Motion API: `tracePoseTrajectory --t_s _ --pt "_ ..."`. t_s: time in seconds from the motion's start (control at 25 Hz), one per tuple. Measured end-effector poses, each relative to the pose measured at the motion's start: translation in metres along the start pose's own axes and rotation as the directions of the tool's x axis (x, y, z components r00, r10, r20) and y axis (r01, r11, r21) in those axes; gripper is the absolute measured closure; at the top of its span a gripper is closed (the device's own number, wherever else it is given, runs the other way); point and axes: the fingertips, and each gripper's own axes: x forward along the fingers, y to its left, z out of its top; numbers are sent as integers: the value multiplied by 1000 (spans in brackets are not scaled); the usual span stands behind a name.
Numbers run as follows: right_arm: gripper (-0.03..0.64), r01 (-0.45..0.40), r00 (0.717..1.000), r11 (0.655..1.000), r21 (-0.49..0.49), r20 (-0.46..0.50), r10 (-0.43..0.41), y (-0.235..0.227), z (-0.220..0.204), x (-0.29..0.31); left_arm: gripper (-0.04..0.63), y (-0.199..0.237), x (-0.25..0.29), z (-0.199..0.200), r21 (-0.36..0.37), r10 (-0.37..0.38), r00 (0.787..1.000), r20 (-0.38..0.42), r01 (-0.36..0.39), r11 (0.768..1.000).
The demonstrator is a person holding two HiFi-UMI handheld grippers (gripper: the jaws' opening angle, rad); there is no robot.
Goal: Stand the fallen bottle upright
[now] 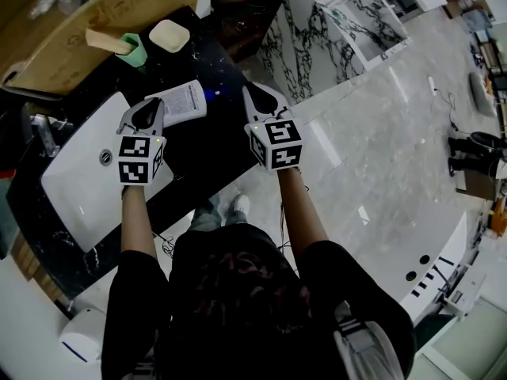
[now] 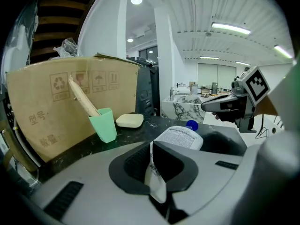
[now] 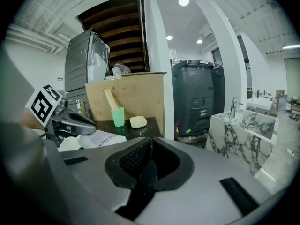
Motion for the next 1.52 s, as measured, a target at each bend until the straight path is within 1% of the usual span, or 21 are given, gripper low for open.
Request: tracePoseTrajectory --t_s 0.12,0.2,0.24,0.36,0.44,0.6,0.8,0.84,0.92,1.08,1.2,1.4,1.52 --pt "586 -12 1000 1000 7 -2 12 1 0 4 576 0 0 0 -33 -10 1000 11 10 999" --pt "558 -34 999 999 16 -9 35 4 0 7 576 1 0 0 -42 -15 1000 15 15 999" --pt "541 -51 998 999 17 -19 51 7 -1 10 576 1 0 0 -43 -16 1000 17 17 999" --pt "462 -96 994 995 9 -57 96 16 -6 21 575 1 1 0 -50 -19 1000 24 20 999" --pt "428 -115 990 993 10 -81 116 20 -10 28 575 1 1 1 -55 -21 999 29 23 998" --pt "403 -129 983 991 39 -123 133 26 -19 40 577 1 1 0 -58 -28 999 40 30 998" --pt "410 -116 980 992 58 -157 124 27 -28 49 577 1 0 0 -72 -37 998 59 42 997" --pt "439 -113 980 992 56 -159 120 27 -28 51 577 1 0 0 -70 -37 998 60 41 997" --pt "456 -105 981 993 58 -158 112 27 -28 52 577 1 0 0 -65 -36 998 61 40 997" --pt "532 -108 980 992 72 -158 118 32 -28 54 577 1 -1 0 -68 -38 997 65 43 997" --pt "537 -98 982 992 79 -156 109 31 -27 55 576 1 0 0 -68 -40 997 71 45 997" --pt "549 -78 984 996 46 -158 85 31 -25 54 577 1 -1 0 -74 -44 996 77 49 996" --pt "551 -71 985 996 46 -154 77 31 -25 53 577 2 -2 0 -82 -40 995 89 48 996"
